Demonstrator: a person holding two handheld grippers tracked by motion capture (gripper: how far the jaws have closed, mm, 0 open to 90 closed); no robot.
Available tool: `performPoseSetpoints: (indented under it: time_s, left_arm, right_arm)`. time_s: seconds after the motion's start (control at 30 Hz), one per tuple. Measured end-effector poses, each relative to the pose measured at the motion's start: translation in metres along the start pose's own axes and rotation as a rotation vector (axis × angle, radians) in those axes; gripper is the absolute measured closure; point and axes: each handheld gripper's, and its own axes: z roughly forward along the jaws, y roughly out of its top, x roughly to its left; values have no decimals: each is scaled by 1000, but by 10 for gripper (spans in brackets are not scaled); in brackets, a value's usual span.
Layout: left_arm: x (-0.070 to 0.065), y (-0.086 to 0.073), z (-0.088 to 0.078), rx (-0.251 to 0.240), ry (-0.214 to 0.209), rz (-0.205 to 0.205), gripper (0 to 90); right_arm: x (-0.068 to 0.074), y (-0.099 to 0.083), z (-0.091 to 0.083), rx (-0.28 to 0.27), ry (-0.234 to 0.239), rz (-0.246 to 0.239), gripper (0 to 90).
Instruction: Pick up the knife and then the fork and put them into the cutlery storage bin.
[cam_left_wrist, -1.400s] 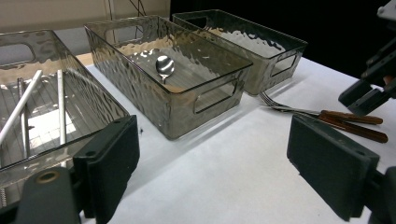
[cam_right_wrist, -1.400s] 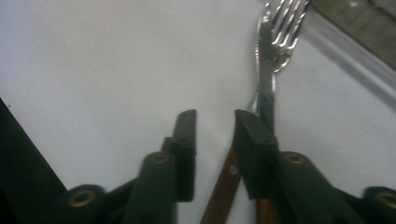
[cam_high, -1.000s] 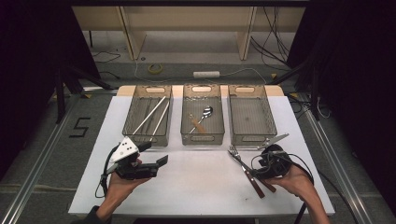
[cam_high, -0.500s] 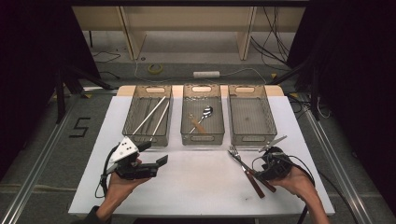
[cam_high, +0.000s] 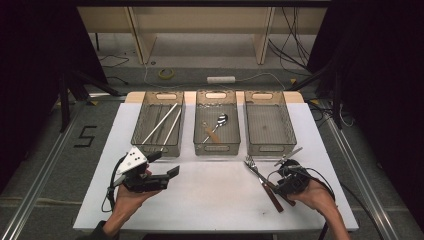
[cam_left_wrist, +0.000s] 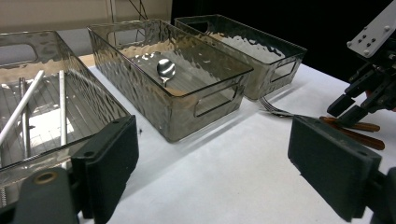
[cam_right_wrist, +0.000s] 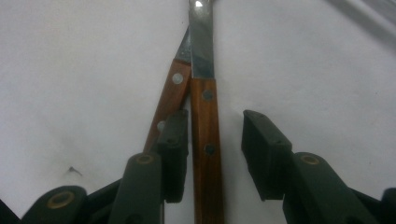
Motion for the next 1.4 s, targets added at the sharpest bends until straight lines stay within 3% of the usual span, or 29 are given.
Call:
performPoseSetpoints:
  time_s: [0.33, 0.57, 1.03, 1.4]
  left_arm:
    - [-1, 0, 1, 2, -1, 1, 158]
    - [0, 0, 0, 4, 1, 2, 158]
    - [0, 0, 0, 4, 0, 2, 158]
    - [0, 0, 0, 2, 3, 4, 158]
  right_arm:
    - [1, 0, 3, 8, 8, -18, 698]
    - [6, 4, 5, 40, -40, -34, 739]
    - [9, 5, 5, 45, -55, -90, 772]
    - [6, 1, -13, -17, -33, -83, 773]
